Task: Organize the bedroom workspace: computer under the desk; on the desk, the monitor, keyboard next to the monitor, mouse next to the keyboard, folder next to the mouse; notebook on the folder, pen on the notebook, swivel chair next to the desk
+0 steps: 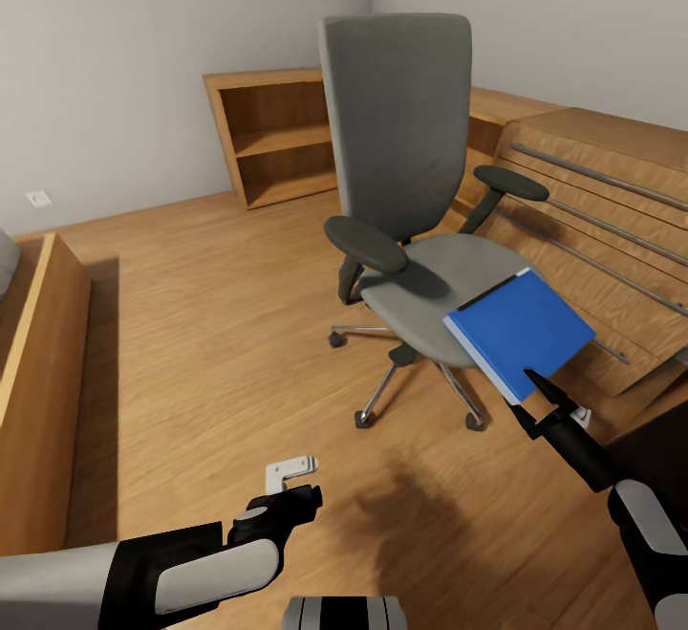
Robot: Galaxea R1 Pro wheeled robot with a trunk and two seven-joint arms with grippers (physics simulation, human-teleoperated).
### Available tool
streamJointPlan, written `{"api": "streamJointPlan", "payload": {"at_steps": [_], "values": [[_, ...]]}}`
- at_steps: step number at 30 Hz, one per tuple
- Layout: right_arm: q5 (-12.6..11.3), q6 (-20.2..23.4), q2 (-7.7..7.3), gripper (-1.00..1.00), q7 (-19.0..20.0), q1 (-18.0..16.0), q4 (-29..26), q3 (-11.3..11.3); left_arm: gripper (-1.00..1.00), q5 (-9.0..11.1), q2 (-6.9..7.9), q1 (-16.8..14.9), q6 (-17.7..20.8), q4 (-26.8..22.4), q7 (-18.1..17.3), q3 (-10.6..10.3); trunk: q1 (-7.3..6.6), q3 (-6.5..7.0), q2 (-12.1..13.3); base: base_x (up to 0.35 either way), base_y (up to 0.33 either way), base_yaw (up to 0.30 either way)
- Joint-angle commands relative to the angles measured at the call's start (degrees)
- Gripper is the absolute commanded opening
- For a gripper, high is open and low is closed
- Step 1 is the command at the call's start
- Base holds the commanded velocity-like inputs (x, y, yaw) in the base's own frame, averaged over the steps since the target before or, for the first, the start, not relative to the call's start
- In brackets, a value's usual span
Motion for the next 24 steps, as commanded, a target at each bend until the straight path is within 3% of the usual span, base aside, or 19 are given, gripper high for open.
{"api": "streamJointPlan", "payload": {"at_steps": [1, 5, 24], "values": [[-0.09, 0.31, 0.0, 1.0, 0.06, -0.03, 0.02, -0.06, 1.0, 0.36, 0.02, -0.09, -0.6, -0.06, 0.05, -0.13, -0.03, 0.18, 0.0, 0.0, 0.0, 0.0], [-0.11, 0.33, 0.0, 1.0, 0.06, -0.03, 0.02, -0.05, 1.0, 0.35, 0.02, -0.09, -0.6, -0.06, 0.03, -0.13, -0.14, 1.07, 0.05, 0.0, 0.0, 0.0], [-0.11, 0.31, 0.0, 1.0, 0.06, -0.03, 0.02, -0.02, 1.0, 0.34, 0.02, -0.09, -0.6, -0.06, 0.05, -0.13, -0.21, 1.74, 0.09, 0.0, 0.0, 0.0]]}}
